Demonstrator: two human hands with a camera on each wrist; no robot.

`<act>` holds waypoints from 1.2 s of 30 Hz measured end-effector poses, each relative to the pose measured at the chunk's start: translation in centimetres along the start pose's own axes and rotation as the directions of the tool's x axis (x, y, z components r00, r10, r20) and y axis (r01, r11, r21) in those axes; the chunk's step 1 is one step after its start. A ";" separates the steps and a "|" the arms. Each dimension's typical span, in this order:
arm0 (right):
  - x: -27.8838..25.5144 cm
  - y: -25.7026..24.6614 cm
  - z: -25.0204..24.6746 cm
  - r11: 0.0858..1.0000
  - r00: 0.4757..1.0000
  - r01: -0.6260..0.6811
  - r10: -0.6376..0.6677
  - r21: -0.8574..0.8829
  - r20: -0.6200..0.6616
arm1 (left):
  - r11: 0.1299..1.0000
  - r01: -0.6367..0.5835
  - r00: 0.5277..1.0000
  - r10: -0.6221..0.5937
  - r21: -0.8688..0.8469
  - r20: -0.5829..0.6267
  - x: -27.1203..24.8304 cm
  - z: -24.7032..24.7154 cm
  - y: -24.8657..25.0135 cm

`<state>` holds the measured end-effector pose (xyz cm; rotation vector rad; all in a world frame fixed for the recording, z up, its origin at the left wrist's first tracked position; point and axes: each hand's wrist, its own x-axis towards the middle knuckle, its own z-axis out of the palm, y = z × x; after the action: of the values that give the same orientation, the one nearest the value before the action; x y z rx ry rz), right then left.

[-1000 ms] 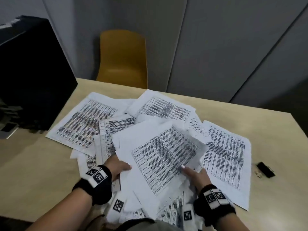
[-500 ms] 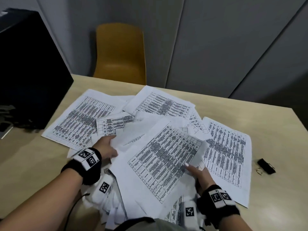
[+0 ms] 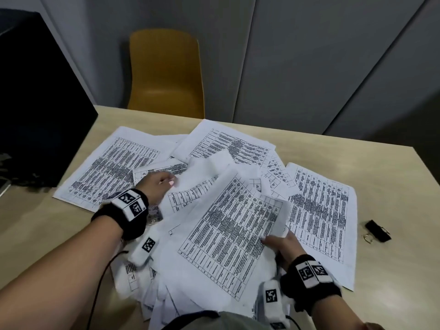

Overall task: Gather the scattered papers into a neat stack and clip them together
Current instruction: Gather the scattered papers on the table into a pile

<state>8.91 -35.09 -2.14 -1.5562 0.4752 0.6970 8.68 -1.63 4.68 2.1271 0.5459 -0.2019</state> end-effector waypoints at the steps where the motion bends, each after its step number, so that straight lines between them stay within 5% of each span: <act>1: -0.3 -0.1 -0.1 0.999 1.000 -0.006 0.005 0.034 0.011 | 1.000 -0.026 1.000 0.026 -0.002 0.009 -0.1 0.3 0.9; 4: -1.0 0.4 -0.6 0.990 0.998 -0.050 0.046 0.128 0.030 | 0.940 0.043 0.995 -0.070 -0.338 -0.068 -0.1 1.2 1.1; 6: -0.8 0.8 -0.8 0.984 0.992 -0.112 0.104 0.140 0.066 | 0.746 0.234 0.967 -0.247 -0.624 0.067 -0.7 1.9 0.3; 8: -1.2 0.2 -0.2 0.995 0.993 -0.090 0.086 0.048 0.083 | 0.763 0.318 0.946 -0.296 -0.563 0.134 -1.3 3.1 -1.1; 10: -0.8 -0.4 -0.2 0.999 0.997 -0.042 0.043 -0.013 0.060 | 0.927 0.282 0.959 -0.276 -0.248 0.060 -1.8 3.6 -1.7; 12: -1.1 -1.2 0.1 0.999 0.996 -0.035 0.036 -0.013 0.085 | 0.970 0.230 0.973 -0.230 -0.076 0.012 -1.7 2.8 -1.2; 15: -0.7 -1.3 0.5 0.989 0.995 0.006 0.009 -0.145 0.104 | 0.969 0.191 0.982 -0.188 -0.157 0.028 -1.8 1.7 0.3; 19: -1.2 -0.5 1.6 0.983 0.995 0.066 -0.052 -0.172 0.087 | 0.984 0.149 0.949 -0.116 -0.094 0.294 -3.0 3.4 1.9; 24: -3.4 -0.5 0.8 0.983 0.989 0.145 -0.143 -0.112 0.026 | 0.948 0.132 0.990 -0.143 -0.290 -0.018 -3.7 3.8 0.1; 28: -4.7 -1.6 -0.5 0.986 0.978 0.157 -0.162 0.049 0.131 | 0.779 0.172 0.985 -0.151 -0.602 0.086 -4.5 3.5 -1.3; 30: -4.3 -1.4 -1.1 0.982 0.977 0.142 -0.159 0.123 0.141 | 0.707 0.183 0.977 -0.209 -0.683 0.046 -4.5 3.3 -1.5; 36: -2.8 -0.9 -0.4 0.989 0.996 0.026 -0.038 0.143 0.084 | 0.749 0.344 0.934 -0.212 -0.566 0.287 -5.4 2.8 -1.3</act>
<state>7.51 -35.70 0.38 -1.3915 0.4256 0.6879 3.50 -4.90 3.97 1.3641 0.6975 -0.3572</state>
